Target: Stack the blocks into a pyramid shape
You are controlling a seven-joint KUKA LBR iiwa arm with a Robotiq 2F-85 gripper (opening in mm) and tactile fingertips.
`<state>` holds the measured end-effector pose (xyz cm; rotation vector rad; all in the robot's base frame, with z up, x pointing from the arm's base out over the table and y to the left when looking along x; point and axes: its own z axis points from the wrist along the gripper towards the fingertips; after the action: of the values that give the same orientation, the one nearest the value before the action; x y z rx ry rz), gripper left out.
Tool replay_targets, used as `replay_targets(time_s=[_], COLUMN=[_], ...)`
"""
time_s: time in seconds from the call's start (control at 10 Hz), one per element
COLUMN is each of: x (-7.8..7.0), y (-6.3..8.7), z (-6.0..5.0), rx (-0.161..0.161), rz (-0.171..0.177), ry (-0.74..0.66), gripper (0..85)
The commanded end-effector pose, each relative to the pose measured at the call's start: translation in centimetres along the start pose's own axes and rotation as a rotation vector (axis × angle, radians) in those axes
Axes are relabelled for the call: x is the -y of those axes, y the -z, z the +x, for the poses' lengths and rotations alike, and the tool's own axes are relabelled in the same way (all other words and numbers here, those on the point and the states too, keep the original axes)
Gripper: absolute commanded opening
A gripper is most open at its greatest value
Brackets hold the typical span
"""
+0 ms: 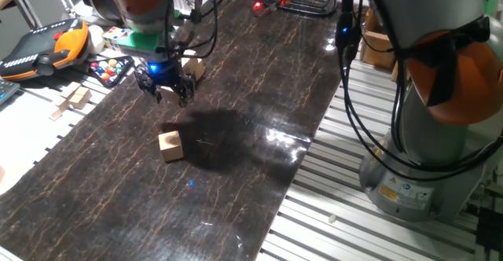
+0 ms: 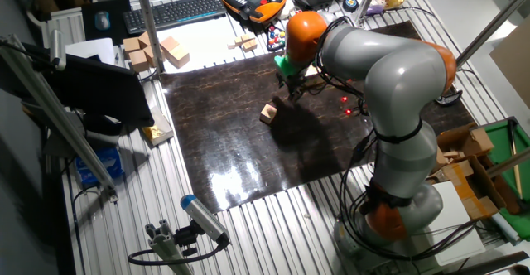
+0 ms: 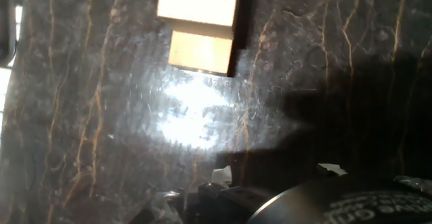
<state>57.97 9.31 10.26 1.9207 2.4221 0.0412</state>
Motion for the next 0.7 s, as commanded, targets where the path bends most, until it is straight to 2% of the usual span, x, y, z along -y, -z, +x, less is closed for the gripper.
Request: replay_targets(time_s=[0.0, 0.3, 0.4, 0.6], x=[0.2, 0.8, 0.7, 0.6], y=[-0.3, -1.1, -1.0, -1.3], z=[0.7, 3.7, 4.1, 5.2], rx=[0.006, -0.001, -0.005, 0.017], rz=[0.003, 0.003, 0.007, 0.016], ry=[0.044, 0.144, 0.177, 0.232], gripper=[64.7, 65.0, 65.3, 69.7])
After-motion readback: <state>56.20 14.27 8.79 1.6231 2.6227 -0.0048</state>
